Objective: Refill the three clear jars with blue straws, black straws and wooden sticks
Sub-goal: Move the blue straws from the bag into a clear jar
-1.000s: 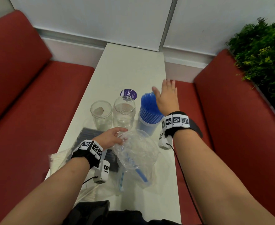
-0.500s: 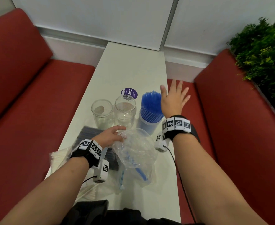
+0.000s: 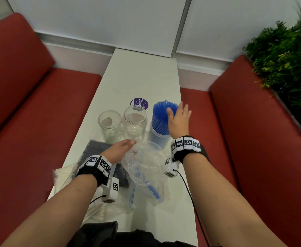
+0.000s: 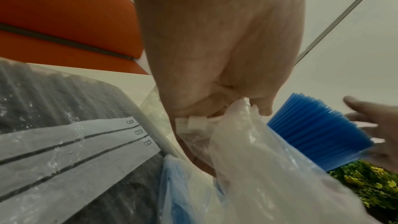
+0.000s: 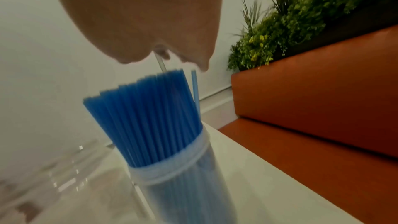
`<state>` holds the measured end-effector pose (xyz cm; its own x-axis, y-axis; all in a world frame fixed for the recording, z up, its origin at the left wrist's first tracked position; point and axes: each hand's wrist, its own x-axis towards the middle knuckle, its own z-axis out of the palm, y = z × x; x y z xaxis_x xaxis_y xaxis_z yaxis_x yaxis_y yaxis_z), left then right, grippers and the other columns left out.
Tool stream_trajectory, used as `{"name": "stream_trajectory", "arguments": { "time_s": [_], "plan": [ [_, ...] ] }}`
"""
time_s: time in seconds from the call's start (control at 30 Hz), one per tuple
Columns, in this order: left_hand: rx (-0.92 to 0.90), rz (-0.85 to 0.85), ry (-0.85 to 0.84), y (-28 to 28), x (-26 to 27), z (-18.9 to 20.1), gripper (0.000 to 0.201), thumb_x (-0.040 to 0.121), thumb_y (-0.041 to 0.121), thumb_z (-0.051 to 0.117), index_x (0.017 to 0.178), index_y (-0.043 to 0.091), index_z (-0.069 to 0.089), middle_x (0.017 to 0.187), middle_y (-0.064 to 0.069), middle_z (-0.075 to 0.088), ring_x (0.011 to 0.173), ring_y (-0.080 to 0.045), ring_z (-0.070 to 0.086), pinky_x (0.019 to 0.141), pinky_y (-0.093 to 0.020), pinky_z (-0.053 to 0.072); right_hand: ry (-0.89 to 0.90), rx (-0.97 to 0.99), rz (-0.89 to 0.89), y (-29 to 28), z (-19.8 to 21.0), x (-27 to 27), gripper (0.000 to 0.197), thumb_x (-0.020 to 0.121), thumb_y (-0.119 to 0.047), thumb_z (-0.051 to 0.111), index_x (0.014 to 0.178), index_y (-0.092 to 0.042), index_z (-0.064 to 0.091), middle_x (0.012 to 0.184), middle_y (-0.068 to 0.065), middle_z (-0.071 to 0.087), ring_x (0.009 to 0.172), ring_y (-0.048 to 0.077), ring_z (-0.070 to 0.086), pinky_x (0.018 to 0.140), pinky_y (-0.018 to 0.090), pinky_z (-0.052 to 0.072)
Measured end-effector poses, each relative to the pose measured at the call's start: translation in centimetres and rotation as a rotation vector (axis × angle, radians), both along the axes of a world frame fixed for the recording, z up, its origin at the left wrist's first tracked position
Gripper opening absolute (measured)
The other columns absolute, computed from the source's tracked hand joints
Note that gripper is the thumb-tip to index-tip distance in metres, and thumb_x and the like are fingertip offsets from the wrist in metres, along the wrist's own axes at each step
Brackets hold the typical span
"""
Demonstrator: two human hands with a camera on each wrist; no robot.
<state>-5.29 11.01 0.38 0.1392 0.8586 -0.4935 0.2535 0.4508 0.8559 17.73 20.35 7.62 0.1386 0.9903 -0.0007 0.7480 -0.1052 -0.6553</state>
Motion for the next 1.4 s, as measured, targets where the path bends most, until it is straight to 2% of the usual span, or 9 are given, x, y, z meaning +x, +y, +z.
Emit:
{"name": "stream_trajectory", "arguments": {
  "time_s": [0.3,0.47,0.53,0.63,0.73,0.87,1.0,1.17,1.4],
  "plan": [
    [0.012,0.045,-0.02,-0.1,-0.2,-0.3,0.032,0.099,0.045,0.058,0.122,0.026,0.067,0.121,0.001,0.071,0.116,-0.018,0.065,0.105,-0.038,0.048,0.116,0.091,0.046,0.0,0.1,1.2,0.066,0.108,-0.046,0.038,0.162,-0.015,0.015,0.17,0.01,0.004,0.156,0.033,-0.006,0.126,0.046,0.005],
    [-0.056,-0.002,-0.086,-0.5,0.1,-0.6,0.073,0.07,0.053,0.081,0.134,0.027,0.059,0.133,-0.007,0.064,0.126,-0.024,0.059,0.112,-0.049,0.043,-0.114,-0.046,0.145,-1.1,0.2,0.7,0.062,0.107,-0.042,0.04,0.161,-0.018,0.021,0.169,0.01,0.012,0.156,0.034,0.0,0.124,0.053,0.003],
    [-0.076,-0.019,-0.115,-0.5,0.0,-0.5,0.075,0.069,0.04,0.087,0.136,0.028,0.057,0.14,-0.009,0.057,0.132,-0.026,0.053,0.113,-0.05,0.041,-0.063,0.283,0.05,-2.2,1.2,0.3,0.046,0.105,-0.03,0.048,0.149,-0.017,0.045,0.154,0.011,0.043,0.147,0.032,0.03,0.121,0.048,0.022],
    [-0.079,-0.034,-0.129,-0.6,-0.2,-0.5,0.065,0.08,0.016,0.084,0.138,0.025,0.056,0.143,-0.011,0.055,0.135,-0.026,0.051,0.115,-0.049,0.038,0.1,0.596,0.172,-4.0,3.0,-1.4,0.016,0.096,-0.016,0.054,0.106,-0.015,0.067,0.101,-0.001,0.067,0.095,0.012,0.057,0.085,0.028,0.044],
    [-0.055,-0.033,-0.14,-0.8,0.2,-0.5,0.062,0.083,0.002,0.077,0.138,0.023,0.055,0.141,-0.012,0.056,0.13,-0.02,0.055,0.116,-0.043,0.038,0.18,0.053,0.441,-5.6,3.1,-3.2,0.016,0.098,-0.018,0.053,0.091,-0.015,0.067,0.079,-0.003,0.068,0.071,0.01,0.061,0.071,0.025,0.051],
    [-0.003,-0.047,-0.102,-0.9,0.1,-0.3,0.061,0.084,-0.004,0.073,0.135,0.025,0.057,0.129,-0.012,0.064,0.122,-0.027,0.062,0.11,-0.048,0.045,-0.313,-0.601,0.7,-8.7,-1.9,-4.9,0.028,0.103,-0.021,0.049,0.12,-0.006,0.066,0.117,0.011,0.07,0.11,0.026,0.065,0.091,0.031,0.045],
    [-0.001,-0.1,-0.137,-1.0,-0.1,-0.1,0.065,0.083,-0.014,0.067,0.136,0.021,0.056,0.128,-0.012,0.067,0.115,-0.025,0.067,0.102,-0.045,0.053,-0.44,-0.747,0.6,-12.1,-7.3,-5.3,0.04,0.107,-0.026,0.04,0.128,0.001,0.061,0.133,0.021,0.062,0.121,0.035,0.059,0.102,0.038,0.043],
    [0.015,-0.143,-0.142,-1.9,-0.1,-0.1,0.067,0.084,-0.017,0.063,0.139,0.021,0.055,0.151,-0.009,0.047,0.14,-0.018,0.047,0.113,-0.04,0.043,-0.451,-0.916,0.54,-13.5,-10.6,-5.6,0.053,0.112,-0.035,0.025,0.139,0.003,0.051,0.14,0.024,0.056,0.128,0.037,0.055,0.105,0.041,0.04],
    [0.003,-0.168,-0.122,-2.0,-0.4,-0.4,0.068,0.083,-0.008,0.07,0.14,0.024,0.052,0.14,-0.017,0.057,0.13,-0.028,0.056,0.111,-0.051,0.043,-0.288,-0.806,0.342,-14.6,-12.9,-4.9,0.068,0.106,-0.058,0.025,0.078,-0.006,0.058,0.087,0.016,0.063,0.09,0.034,0.062,0.081,0.035,0.044]
  ]
}}
